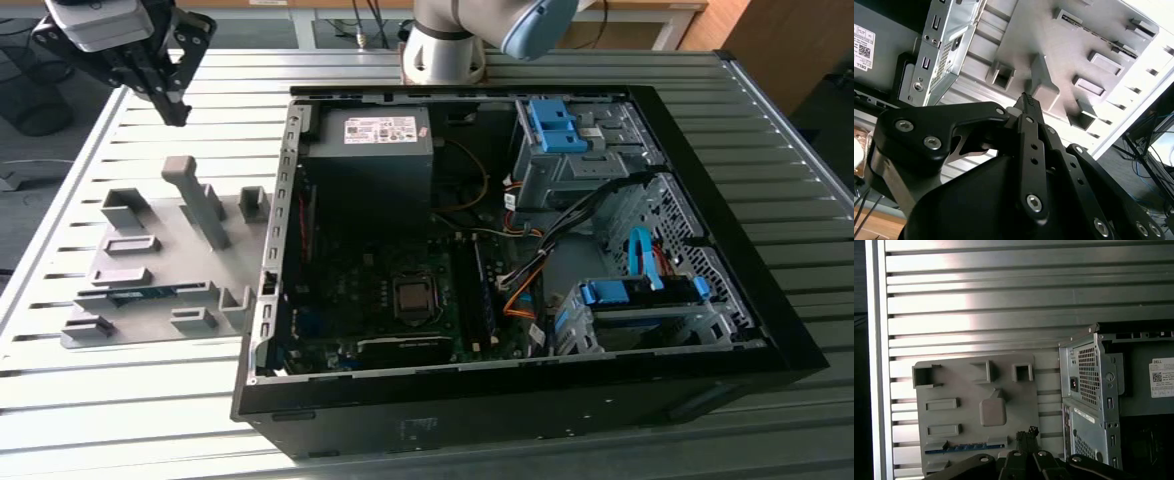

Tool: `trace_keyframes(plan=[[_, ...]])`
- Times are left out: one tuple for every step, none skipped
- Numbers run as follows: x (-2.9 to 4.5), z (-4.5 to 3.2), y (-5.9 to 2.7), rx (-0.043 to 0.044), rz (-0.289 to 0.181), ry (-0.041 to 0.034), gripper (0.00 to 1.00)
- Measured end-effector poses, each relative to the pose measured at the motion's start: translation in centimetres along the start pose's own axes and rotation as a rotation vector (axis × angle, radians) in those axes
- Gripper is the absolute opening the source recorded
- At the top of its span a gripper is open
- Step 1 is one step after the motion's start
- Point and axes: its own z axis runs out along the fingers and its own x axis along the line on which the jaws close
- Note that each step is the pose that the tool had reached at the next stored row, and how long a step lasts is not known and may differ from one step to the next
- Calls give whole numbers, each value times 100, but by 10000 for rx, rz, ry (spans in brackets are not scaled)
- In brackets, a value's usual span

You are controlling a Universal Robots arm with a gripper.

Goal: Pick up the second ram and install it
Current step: 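Reach for the second ram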

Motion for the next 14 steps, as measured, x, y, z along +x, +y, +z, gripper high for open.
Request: trace_keyframes(plan=[[13, 0, -1, 0, 0, 0, 11], [28, 1, -2, 0, 0, -1, 11], [45, 1, -4, -1, 1, -1, 11], [60, 2, -6, -1, 1, -1, 11], [80, 1, -10, 0, 1, 0, 11], [100, 1, -15, 1, 1, 1, 11], [119, 2, -21, 0, 0, 0, 11], [134, 3, -28, 0, 0, 0, 11], [148, 4, -38, 0, 0, 0, 11], [162, 5, -49, 0, -1, 0, 11], [179, 7, -62, -1, -1, -1, 11], [193, 8, -75, -1, 0, 0, 11], [207, 8, -88, 1, 1, 1, 11], [223, 9, -101, 0, 2, 1, 11]])
